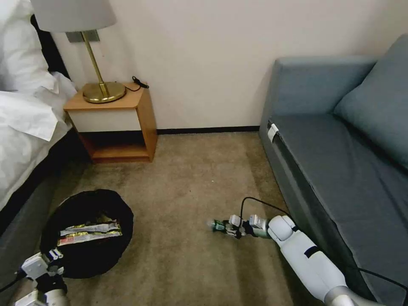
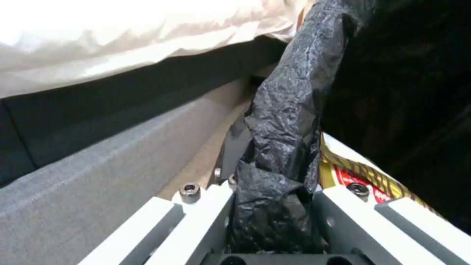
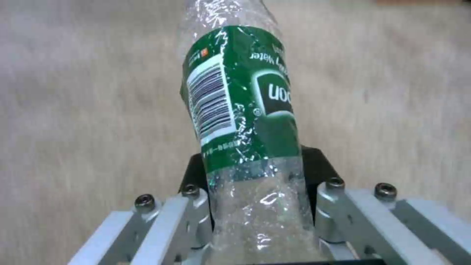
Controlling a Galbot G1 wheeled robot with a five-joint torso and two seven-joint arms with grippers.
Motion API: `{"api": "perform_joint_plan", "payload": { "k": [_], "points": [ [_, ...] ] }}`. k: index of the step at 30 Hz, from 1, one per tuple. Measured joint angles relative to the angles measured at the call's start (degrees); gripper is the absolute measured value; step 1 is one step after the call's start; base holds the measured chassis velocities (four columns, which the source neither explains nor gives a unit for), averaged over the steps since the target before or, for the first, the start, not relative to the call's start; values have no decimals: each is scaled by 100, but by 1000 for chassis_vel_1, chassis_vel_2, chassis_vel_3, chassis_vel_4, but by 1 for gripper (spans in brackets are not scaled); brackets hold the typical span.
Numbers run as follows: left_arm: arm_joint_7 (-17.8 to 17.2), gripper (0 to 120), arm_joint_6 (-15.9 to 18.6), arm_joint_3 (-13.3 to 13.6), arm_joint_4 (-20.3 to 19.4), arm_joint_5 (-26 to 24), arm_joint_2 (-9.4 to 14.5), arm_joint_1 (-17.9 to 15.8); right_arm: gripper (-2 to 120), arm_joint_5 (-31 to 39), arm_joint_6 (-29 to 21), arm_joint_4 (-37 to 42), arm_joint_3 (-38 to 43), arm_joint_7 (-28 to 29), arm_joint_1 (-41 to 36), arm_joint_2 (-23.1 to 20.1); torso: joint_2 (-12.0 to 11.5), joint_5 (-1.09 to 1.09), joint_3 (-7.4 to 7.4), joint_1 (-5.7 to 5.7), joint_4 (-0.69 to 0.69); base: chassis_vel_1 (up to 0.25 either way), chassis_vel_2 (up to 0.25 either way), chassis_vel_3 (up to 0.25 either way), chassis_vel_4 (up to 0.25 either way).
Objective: Pick up the trash bin, then pick up the garbage on the floor and place it into the trash bin.
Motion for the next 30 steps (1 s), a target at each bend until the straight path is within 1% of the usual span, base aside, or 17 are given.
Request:
{"api": "perform_joint_plan", "payload": {
  "k": [2, 6, 7, 10, 12, 13, 15, 18, 20, 21, 22, 24, 25, 28, 29, 30],
  "points": [
    [2, 3, -6, 14, 14, 5, 0, -10, 28, 225, -84, 399, -69, -42, -51, 34, 0, 0, 0, 0, -1, 0, 0, 0, 0],
    [4, 3, -7, 34, 35, 23, -4, -20, 28, 396, -141, 704, -157, -15, -113, 82, 0, -1, 0, 0, 0, 0, 0, 0, 0],
    [5, 3, -7, 45, 44, 29, -6, -28, 28, 496, -147, 904, -247, 104, -171, 144, 0, 0, 0, 0, 0, 0, 0, 0, 0],
    [5, 3, -7, 57, 55, 37, -6, -40, 28, 582, -135, 1074, -351, 243, -214, 223, 0, 0, 0, 0, -1, 0, 0, 0, 0],
    [6, 3, -7, 72, 57, 49, -5, -48, 28, 828, -95, 1328, -612, 569, -236, 318, 0, 0, 0, 0, 0, 0, 0, 0, 0],
    [6, 3, -7, 72, 57, 49, -5, -48, 28, 828, -95, 1328, -612, 569, -236, 318, 0, 0, 0, 0, 0, 0, 0, 0, 0],
    [7, 3, -7, 79, 54, 59, -5, -51, 28, 1127, -85, 1536, -851, 816, -234, 417, 0, 0, 0, 0, 0, 0, 0, 0, 0],
    [7, 3, -7, 89, 53, 71, -10, -53, 28, 1336, -87, 1678, -1006, 957, -217, 499, 0, 0, 0, 0, 0, 0, 0, 0, 0],
    [8, 3, -7, 122, 59, 92, -31, -57, 28, 1848, -104, 1918, -1389, 1179, -140, 615, 0, 0, 0, 0, 0, 0, 0, 0, 0],
    [8, 3, -7, 122, 59, 92, -31, -57, 28, 1848, -104, 1918, -1389, 1179, -140, 615, 0, 0, 0, 0, 0, 0, 0, 0, 0],
    [8, 3, -8, 134, 65, 94, -34, -60, 28, 2034, -112, 1971, -1517, 1219, -102, 639, 0, 0, 0, 0, 0, 0, 0, 0, 0],
    [8, 3, -8, 160, 68, 96, -28, -71, 28, 2597, -166, 2101, -1903, 1238, 48, 691, 0, -1, 0, 0, 0, 0, 0, 0, 0],
    [8, 3, -8, 160, 68, 96, -28, -71, 28, 2597, -166, 2101, -1903, 1238, 48, 691, 0, -1, 0, 0, 0, 0, 0, 0, 0],
    [8, 3, -5, 164, 58, 95, -2, -94, 28, 3418, -392, 2269, -2445, 1393, 281, 815, 0, -1, 0, 0, -1, 0, 0, 0, 0],
    [8, 3, -5, 164, 58, 95, -2, -94, 28, 3418, -392, 2269, -2445, 1393, 281, 815, 0, -1, 0, 0, -1, 0, 0, 0, 0],
    [9, 3, -5, 164, 55, 96, -1, -99, 28, 3606, -455, 2315, -2570, 1448, 336, 867, 0, -1, 0, 0, 0, 0, 0, 0, 0]
  ]
}}
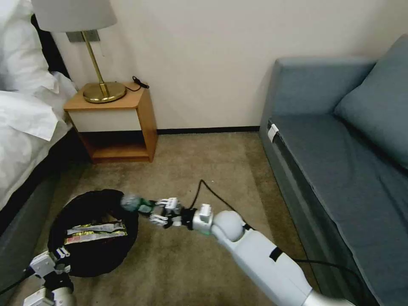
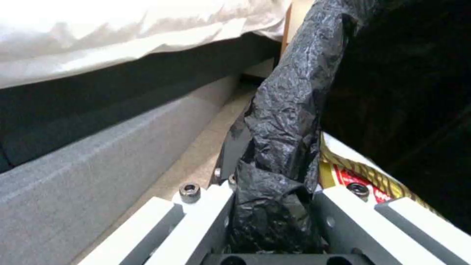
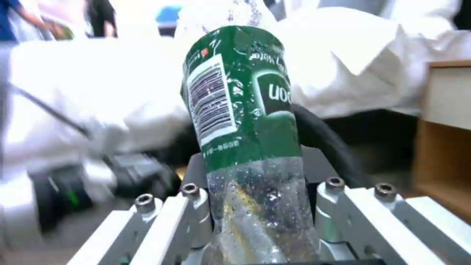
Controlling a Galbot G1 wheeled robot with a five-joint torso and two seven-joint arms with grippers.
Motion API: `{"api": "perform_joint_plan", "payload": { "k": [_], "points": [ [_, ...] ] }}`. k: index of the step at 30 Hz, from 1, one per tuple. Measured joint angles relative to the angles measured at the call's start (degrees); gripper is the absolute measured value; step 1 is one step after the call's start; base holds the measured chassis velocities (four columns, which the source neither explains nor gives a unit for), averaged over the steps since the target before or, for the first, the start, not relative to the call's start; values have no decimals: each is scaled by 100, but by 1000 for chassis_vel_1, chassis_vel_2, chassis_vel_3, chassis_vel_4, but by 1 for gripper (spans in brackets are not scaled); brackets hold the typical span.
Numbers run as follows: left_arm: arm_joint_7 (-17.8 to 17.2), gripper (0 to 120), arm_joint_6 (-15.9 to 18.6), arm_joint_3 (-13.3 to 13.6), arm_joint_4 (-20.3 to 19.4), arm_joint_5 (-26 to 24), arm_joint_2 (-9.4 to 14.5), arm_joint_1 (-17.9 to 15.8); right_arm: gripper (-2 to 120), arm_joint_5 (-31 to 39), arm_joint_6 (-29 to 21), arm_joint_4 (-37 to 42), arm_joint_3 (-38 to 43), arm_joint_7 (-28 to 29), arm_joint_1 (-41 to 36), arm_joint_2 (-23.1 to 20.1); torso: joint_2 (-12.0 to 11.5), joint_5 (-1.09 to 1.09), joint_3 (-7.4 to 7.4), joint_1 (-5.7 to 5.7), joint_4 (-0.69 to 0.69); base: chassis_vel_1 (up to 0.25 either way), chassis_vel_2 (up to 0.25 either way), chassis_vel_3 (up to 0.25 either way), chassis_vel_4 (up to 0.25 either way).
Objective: Pick up the trash bin, then pick up the garbage on the floor and place it into the trash bin.
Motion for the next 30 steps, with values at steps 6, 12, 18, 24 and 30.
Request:
{"api": "perform_joint_plan", "payload": {
  "k": [6, 12, 18, 24, 30],
  "points": [
    [93, 3, -34, 11, -2, -6, -55, -16, 28, 943, -175, 219, -675, 537, 267, 305, 0, 0, 0, 0, 0, 0, 0, 0, 0],
    [159, 3, -71, 103, -29, -31, -120, -4, 28, 1085, 218, -351, -924, 740, 392, 740, 0, 0, 0, 0, 0, 0, 0, 0, 0],
    [162, 3, -74, 130, -88, -92, -132, 2, 28, 906, 549, -961, -947, 764, 405, 1065, 0, 0, 0, 0, 0, 0, 0, 0, 0],
    [179, 3, -87, 85, -223, -233, -70, 48, 28, 230, 609, -1438, -953, 722, 314, 1108, 0, 1, 0, 0, -1, 0, 0, 0, 0],
    [247, 3, -107, 104, -263, -283, -54, 80, 28, -302, 703, -1596, -921, 1257, 234, 1107, 0, 1, 0, 0, -1, 0, 0, 0, 0]
  ]
}}
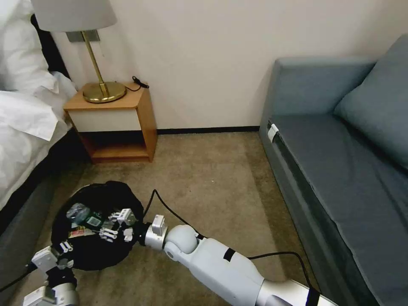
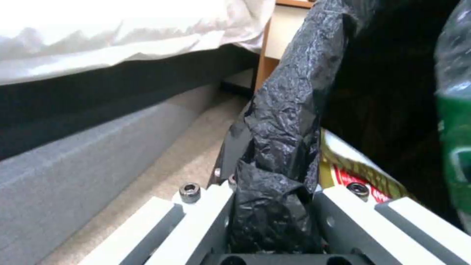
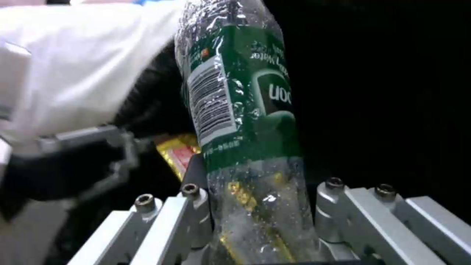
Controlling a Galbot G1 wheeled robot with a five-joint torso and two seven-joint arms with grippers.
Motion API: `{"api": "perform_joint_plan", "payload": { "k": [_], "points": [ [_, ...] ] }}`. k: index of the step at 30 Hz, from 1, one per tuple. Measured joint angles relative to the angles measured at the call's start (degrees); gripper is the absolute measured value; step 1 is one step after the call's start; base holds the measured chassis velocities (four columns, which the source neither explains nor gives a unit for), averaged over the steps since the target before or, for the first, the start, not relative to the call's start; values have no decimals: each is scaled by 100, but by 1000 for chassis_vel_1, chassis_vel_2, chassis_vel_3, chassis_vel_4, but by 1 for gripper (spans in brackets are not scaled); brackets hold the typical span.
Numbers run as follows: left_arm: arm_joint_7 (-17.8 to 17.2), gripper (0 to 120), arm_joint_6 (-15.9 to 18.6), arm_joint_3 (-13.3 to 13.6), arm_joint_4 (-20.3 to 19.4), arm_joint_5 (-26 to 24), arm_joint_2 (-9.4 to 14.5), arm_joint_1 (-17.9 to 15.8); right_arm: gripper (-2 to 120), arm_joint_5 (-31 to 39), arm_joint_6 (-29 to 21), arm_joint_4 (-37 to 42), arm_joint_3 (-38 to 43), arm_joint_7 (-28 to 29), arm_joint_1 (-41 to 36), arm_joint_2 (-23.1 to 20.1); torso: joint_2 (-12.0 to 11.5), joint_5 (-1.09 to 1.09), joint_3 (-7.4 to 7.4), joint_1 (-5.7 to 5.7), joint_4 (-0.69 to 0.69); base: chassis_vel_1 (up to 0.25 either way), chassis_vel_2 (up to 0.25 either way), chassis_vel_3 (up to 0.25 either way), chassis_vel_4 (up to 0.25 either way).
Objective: Pick up the trash bin, then pick up the garbage on the floor and place it into the trash bin.
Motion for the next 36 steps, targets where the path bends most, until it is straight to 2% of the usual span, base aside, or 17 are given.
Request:
{"api": "perform_joint_plan", "payload": {
  "k": [1, 4, 6, 8, 10, 13, 14, 17, 18, 21, 28, 32, 36],
  "points": [
    [0, 3, 0, 0, 0, 0, 0, 0, 28, 0, 0, 0, 0, 0, 0, 0, 0, 0, 0, 0, 0, 0, 0, 0, 0],
    [60, 3, -32, 30, 0, 14, 3, 36, 42, -112, -28, 40, -8, 67, -43, -30, 0, 0, 0, 0, 0, 0, 0, 0, 0],
    [66, 3, -34, 34, 0, 19, 2, 48, 43, -144, -28, 36, -2, 74, -52, -31, 0, 0, 0, 0, 0, 0, 0, 0, 0],
    [70, 3, -41, 35, -11, 24, -2, 75, 55, -246, -24, 2, 26, 133, -70, -31, 0, 0, 0, 0, 0, 0, 0, 0, 0],
    [70, 3, -43, 35, -14, 24, -3, 79, 56, -258, -24, -2, 29, 147, -73, -31, 0, 0, 0, 0, 0, 0, 0, 0, 0],
    [53, 3, -40, 55, -25, -85, -32, 114, 75, -342, -20, -28, 59, 236, -75, -34, 0, 0, 0, 0, 0, 0, 0, 0, 0],
    [53, 3, -40, 55, -25, -85, -32, 114, 75, -342, -20, -28, 59, 236, -75, -34, 0, 0, 0, 0, 0, 0, 0, 0, 0],
    [-61, 3, 21, 100, -18, -294, -70, 116, 88, -464, -20, -32, 77, 278, -52, -59, 0, 1, 0, 0, 0, 0, 0, 0, 0],
    [-61, 3, 21, 100, -18, -294, -70, 116, 88, -464, -20, -32, 77, 278, -52, -59, 0, 1, 0, 0, 0, 0, 0, 0, 0],
    [-204, 3, 102, 121, 28, -475, -78, 82, 99, -509, 4, 33, 95, 285, -53, -117, 0, 0, 0, 0, 0, 0, 0, 0, 0],
    [-448, 3, 257, 69, 100, -904, -44, -81, 100, -417, 52, 414, 201, 10, -99, -317, 0, 1, 0, 0, 0, 0, 0, 0, 0],
    [-523, 3, 271, -29, 358, -1146, 20, -338, 100, 425, -427, 1321, 267, -338, -72, -749, 0, 1, 0, 0, 1, 0, 0, 0, 0],
    [-538, 3, 333, -31, 364, -1407, 83, -485, 100, 635, -459, 1481, 634, -436, 41, -874, 0, 2, 0, 0, 0, 0, 0, 0, 0]
  ]
}}
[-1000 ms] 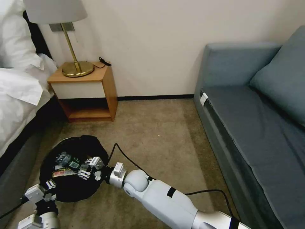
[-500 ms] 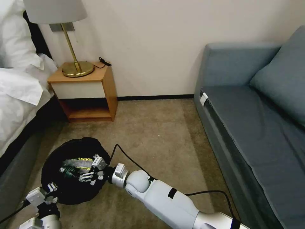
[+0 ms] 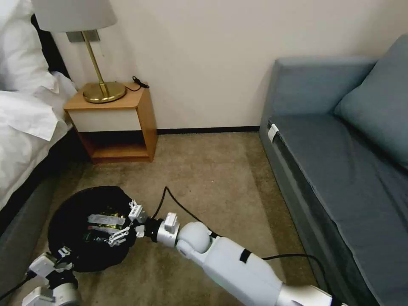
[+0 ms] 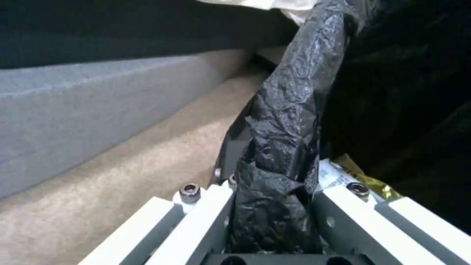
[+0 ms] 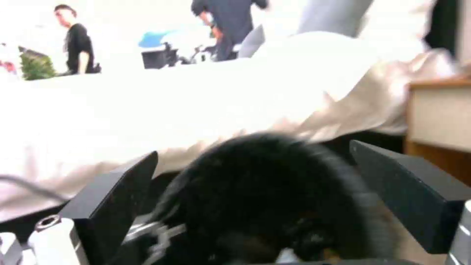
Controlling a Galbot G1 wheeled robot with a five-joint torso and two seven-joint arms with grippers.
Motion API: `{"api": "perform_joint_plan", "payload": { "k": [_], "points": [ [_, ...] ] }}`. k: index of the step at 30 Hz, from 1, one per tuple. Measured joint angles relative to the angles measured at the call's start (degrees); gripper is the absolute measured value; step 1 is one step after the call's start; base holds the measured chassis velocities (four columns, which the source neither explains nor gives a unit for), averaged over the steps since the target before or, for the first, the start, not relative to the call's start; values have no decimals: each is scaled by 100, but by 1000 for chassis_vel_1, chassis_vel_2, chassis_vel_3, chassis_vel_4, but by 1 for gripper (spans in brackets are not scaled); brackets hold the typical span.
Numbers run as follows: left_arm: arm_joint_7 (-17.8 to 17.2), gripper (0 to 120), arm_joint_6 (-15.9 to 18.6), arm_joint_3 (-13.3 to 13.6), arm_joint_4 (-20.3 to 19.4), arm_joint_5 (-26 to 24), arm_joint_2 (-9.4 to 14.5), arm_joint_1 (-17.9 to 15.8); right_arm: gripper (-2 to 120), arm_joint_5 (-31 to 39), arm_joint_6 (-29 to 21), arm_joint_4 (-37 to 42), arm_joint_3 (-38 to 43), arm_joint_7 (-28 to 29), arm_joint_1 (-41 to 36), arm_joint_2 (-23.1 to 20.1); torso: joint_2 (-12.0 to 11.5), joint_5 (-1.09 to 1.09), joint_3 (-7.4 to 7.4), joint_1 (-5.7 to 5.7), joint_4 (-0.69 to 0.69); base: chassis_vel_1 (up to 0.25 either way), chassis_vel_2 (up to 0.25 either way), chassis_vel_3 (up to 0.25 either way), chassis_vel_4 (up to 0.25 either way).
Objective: Pick up the trash bin, then pick up the garbage on the floor and place it into the trash bin.
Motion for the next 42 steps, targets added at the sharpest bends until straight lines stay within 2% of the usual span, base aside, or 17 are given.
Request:
{"api": "perform_joint_plan", "payload": {
  "k": [2, 4, 6, 7, 8, 10, 12, 13, 14, 15, 18, 20, 22, 26, 29, 34, 42],
  "points": [
    [-13, 3, 30, 0, -8, -81, 11, -29, 100, 18, 11, -7, 99, -46, 16, -11, 0, 0, 0, 0, 0, 0, 0, 0, 0],
    [-125, 3, 179, -4, -98, -587, 73, -164, 100, 140, 36, -36, 450, -229, 33, -55, 0, -1, 0, 0, 0, 0, 0, 0, 0],
    [-442, 3, 387, -95, -219, -1563, 172, -387, 100, 359, -22, 61, 803, -363, 3, -186, 0, 0, 0, 0, 0, 0, 0, 0, 0],
    [-442, 3, 387, -95, -219, -1563, 172, -387, 100, 359, -22, 61, 803, -363, 3, -186, 0, 0, 0, 0, 0, 0, 0, 0, 0],
    [-549, 3, 440, -135, -228, -1825, 199, -461, 100, 449, -74, 132, 877, -365, -16, -256, 0, 1, 0, 0, -1, 0, 0, 0, 0],
    [-837, 3, 584, -241, -217, -2486, 296, -631, 100, 716, -245, 371, 1067, -354, -93, -539, 0, 1, 0, 0, -1, 0, 0, 0, 0],
    [-901, 3, 617, -256, -209, -2613, 310, -665, 100, 759, -268, 411, 1098, -353, -108, -609, 0, 1, 0, 0, 0, 0, 0, 0, 0],
    [-1107, 3, 745, -290, -201, -2967, 326, -759, 100, 822, -306, 495, 1176, -360, -162, -846, 0, 0, 0, 0, 0, 0, 0, 0, 0],
    [-1146, 3, 773, -295, -201, -3020, 325, -777, 100, 824, -309, 506, 1193, -370, -177, -904, 0, 0, 0, 0, 0, 0, 0, 0, 0],
    [-1419, 3, 945, -309, -207, -3251, 296, -863, 100, 813, -316, 545, 1251, -410, -257, -1110, 0, 1, 0, 0, -1, 0, 0, 0, 0],
    [-1726, 3, 1141, -308, -239, -3344, 219, -927, 100, 767, -318, 590, 1315, -434, -357, -1283, 0, 0, 0, 0, -2, 0, 0, 0, 0],
    [-2153, 3, 1377, -307, -307, -3424, 133, -971, 100, 726, -332, 672, 1409, -435, -489, -1372, 0, 0, 0, 0, -1, 0, 0, 0, 0],
    [-2214, 3, 1413, -308, -319, -3433, 130, -974, 100, 722, -337, 686, 1430, -434, -506, -1379, 0, 0, 0, 0, 0, 0, 0, 0, 0],
    [-2729, 3, 1756, -444, -466, -3570, 232, -960, 100, 684, -355, 752, 1630, -427, -692, -1413, 0, 0, 0, 0, 0, 0, 0, 0, 0],
    [-2836, 3, 1831, -509, -471, -3643, 291, -971, 100, 661, -355, 752, 1690, -432, -764, -1414, 0, 0, 0, 0, 1, 0, 0, 0, 0],
    [-3092, 3, 1950, -536, -270, -3880, 348, -1259, 100, 598, -355, 752, 1801, -510, -913, -1412, 0, -2, 0, 0, 0, 0, 0, 0, 0],
    [-3248, 3, 2040, -269, 138, -3948, 235, -1607, 100, 507, -382, 801, 1839, -577, -1102, -1437, 0, -1, 0, 0, 0, 0, 0, 0, 0]
  ]
}}
